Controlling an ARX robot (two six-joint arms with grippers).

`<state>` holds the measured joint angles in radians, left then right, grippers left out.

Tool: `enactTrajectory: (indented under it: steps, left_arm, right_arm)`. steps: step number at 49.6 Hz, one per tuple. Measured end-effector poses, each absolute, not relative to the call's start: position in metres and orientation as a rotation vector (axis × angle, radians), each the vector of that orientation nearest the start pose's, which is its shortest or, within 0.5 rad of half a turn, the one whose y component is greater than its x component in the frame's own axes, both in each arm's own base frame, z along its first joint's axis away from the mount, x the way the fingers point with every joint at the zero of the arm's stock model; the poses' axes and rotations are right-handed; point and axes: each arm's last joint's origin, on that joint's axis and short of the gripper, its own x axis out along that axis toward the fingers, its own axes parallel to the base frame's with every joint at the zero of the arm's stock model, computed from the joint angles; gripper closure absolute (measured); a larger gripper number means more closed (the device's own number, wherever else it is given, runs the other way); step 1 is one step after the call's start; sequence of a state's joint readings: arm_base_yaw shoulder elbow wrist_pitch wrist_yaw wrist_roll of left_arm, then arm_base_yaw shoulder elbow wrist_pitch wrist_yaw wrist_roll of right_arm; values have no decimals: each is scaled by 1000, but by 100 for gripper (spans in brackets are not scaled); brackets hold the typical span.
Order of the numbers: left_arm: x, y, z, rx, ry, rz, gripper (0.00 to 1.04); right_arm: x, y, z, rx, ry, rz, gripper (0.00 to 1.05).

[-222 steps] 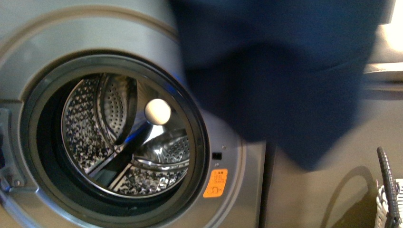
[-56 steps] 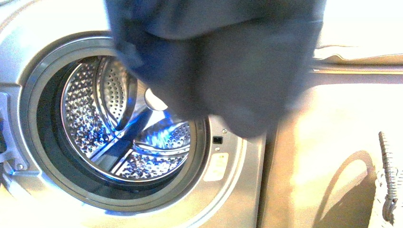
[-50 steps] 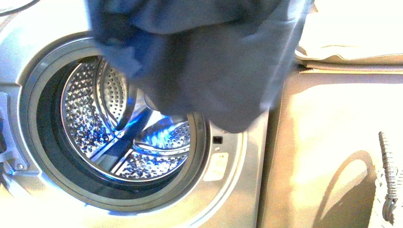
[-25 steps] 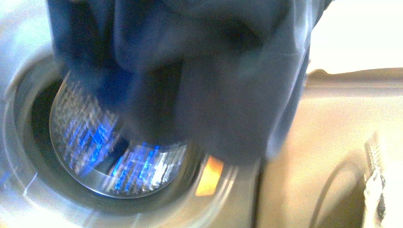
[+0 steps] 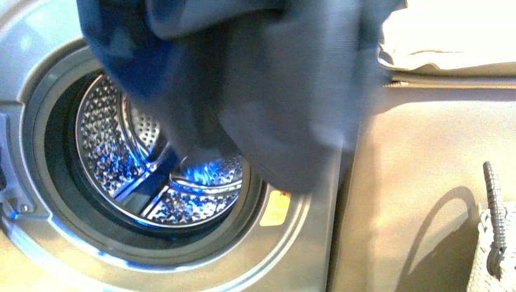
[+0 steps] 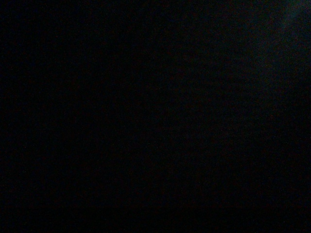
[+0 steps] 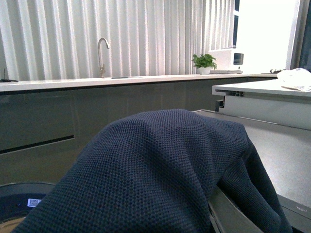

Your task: Put clothes into washing machine

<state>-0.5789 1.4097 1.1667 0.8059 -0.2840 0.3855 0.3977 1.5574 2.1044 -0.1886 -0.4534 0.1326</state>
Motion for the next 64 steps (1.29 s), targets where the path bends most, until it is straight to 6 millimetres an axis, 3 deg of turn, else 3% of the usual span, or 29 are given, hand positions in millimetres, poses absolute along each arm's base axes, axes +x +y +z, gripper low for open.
enactTrajectory:
  steps: [11, 22, 30, 34, 39, 64]
  left_arm:
    - [265, -192, 416, 11, -644, -516, 9]
    - [249, -199, 418, -176, -700, -800, 56]
    - [247, -188, 413, -263, -653, -851, 86]
    - [246, -182, 411, -279, -646, -863, 93]
    - [245, -173, 409, -295, -633, -862, 94]
    - [277, -131, 388, -257, -589, -699, 95]
  right_arm:
    - [255, 121, 579, 113, -313, 864, 97]
    - [255, 121, 579, 113, -315, 865, 97]
    - [255, 121, 579, 113, -315, 864, 97]
    - [255, 121, 579, 113, -315, 865, 97]
    - [255, 121, 579, 112, -315, 865, 96]
    - [255, 121, 579, 107, -316, 865, 24]
